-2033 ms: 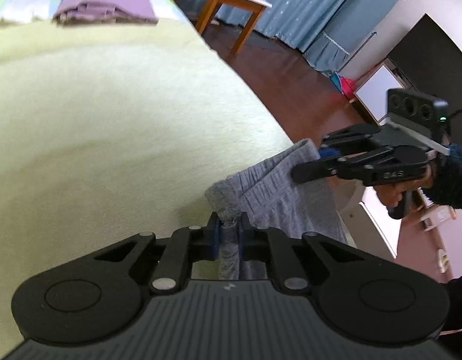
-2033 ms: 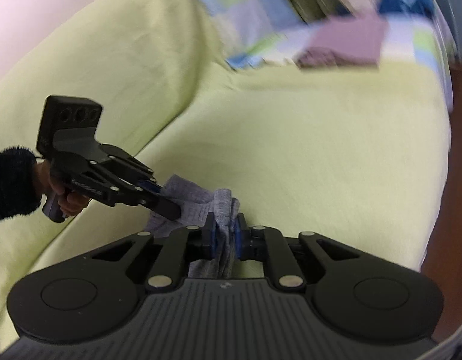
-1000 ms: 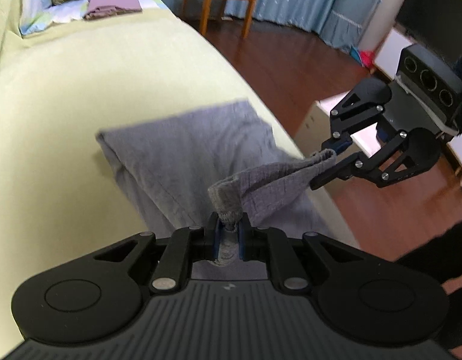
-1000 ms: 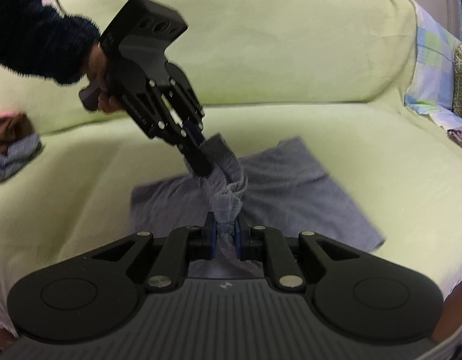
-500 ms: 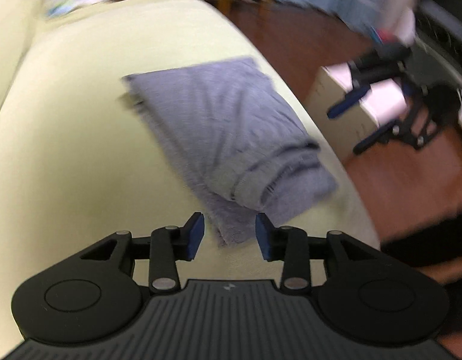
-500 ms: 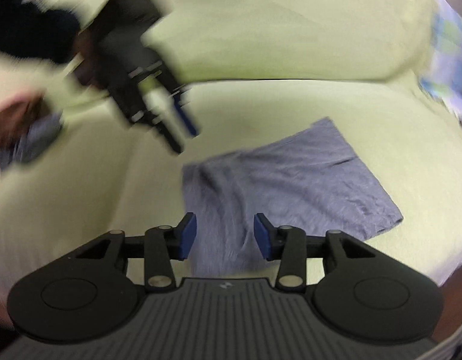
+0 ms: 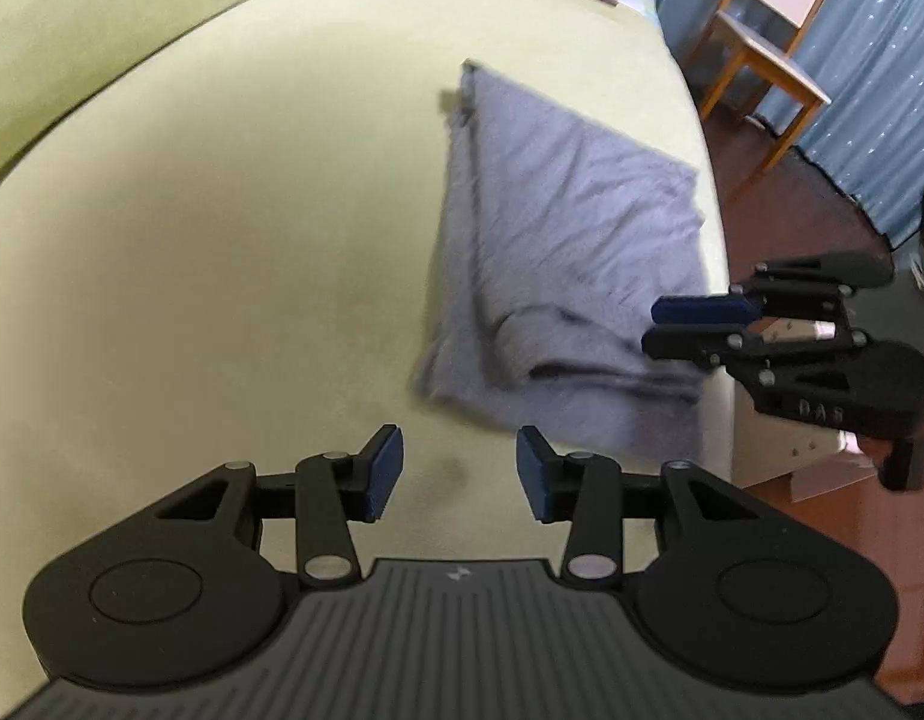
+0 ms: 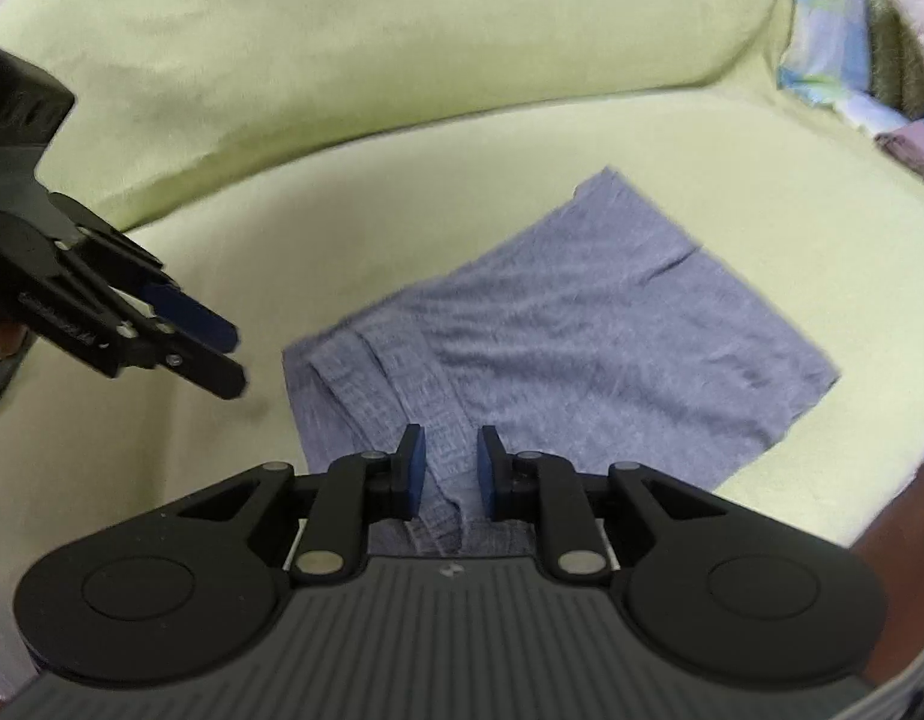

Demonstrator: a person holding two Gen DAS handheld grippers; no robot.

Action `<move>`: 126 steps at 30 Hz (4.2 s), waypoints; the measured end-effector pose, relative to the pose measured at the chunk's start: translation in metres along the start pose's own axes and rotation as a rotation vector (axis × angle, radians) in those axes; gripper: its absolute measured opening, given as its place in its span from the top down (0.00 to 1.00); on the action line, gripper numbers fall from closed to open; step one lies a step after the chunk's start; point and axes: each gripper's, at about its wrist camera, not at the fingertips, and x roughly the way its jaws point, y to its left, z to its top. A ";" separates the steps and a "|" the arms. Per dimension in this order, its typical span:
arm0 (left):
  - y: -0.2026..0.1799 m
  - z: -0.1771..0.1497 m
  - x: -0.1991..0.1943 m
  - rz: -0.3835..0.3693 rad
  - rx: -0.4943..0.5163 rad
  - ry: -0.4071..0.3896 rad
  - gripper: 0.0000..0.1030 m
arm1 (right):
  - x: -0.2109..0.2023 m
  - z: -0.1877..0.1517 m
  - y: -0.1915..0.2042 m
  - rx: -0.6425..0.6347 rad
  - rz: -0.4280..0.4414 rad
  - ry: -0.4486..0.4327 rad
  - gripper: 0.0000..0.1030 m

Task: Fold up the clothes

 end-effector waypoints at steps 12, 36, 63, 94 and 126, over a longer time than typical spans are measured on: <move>0.019 0.044 0.054 -0.172 -0.267 0.172 0.54 | -0.039 -0.032 0.003 0.612 -0.041 0.025 0.73; 0.043 0.046 0.086 -0.229 -0.469 0.247 0.44 | -0.007 -0.101 -0.030 1.527 0.062 -0.179 0.61; 0.027 0.056 0.066 -0.208 -0.123 0.296 0.89 | -0.016 -0.069 -0.014 1.263 -0.010 -0.071 0.90; 0.015 0.054 0.025 -0.139 -0.227 0.151 0.76 | -0.021 -0.004 -0.026 0.547 -0.046 0.019 0.87; -0.006 0.101 0.000 0.339 -0.715 0.253 0.45 | 0.060 0.199 -0.142 -0.603 0.568 0.395 0.65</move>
